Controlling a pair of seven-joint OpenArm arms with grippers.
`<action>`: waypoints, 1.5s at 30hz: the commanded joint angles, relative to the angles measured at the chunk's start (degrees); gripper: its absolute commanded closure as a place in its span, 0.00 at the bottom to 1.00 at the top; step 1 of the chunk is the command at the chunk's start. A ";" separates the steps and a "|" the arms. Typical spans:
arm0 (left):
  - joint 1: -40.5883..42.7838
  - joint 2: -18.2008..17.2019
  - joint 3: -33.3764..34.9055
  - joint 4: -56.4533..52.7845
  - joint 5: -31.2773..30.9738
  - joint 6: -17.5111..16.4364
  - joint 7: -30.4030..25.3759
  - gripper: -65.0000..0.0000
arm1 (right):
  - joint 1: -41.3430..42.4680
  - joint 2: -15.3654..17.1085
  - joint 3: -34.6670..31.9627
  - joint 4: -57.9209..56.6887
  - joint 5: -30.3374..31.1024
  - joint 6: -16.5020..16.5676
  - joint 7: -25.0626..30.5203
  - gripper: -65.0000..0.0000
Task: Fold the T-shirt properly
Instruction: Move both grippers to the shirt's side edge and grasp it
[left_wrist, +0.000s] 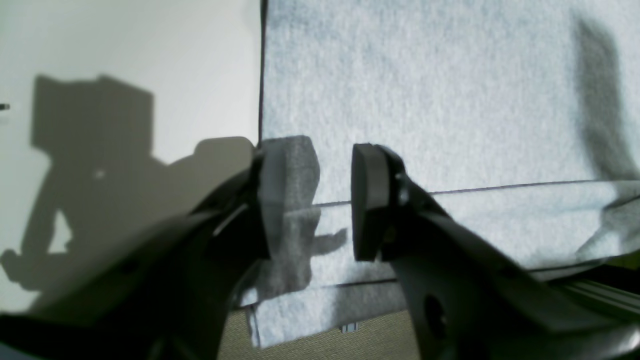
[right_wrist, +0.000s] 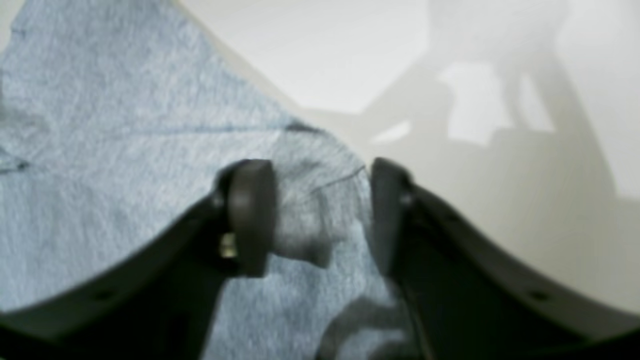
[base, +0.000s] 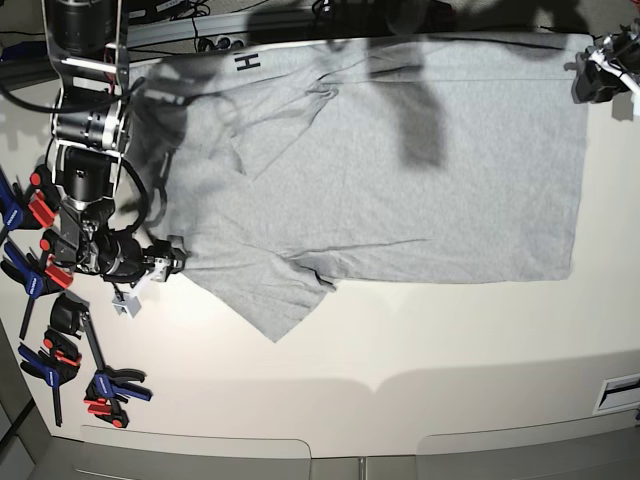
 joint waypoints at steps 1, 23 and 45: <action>0.17 -1.11 -0.59 0.79 -0.94 -0.46 -1.16 0.68 | -0.17 0.00 -0.33 -0.35 -0.50 0.94 -3.93 0.65; -37.46 -3.43 2.05 -13.64 1.20 6.16 1.40 0.68 | -0.15 -0.37 -0.33 -0.35 2.75 1.79 -3.74 1.00; -68.26 -3.56 25.00 -63.95 7.28 5.88 -4.37 0.49 | -0.17 -0.83 -0.33 -0.35 2.75 1.79 -3.78 1.00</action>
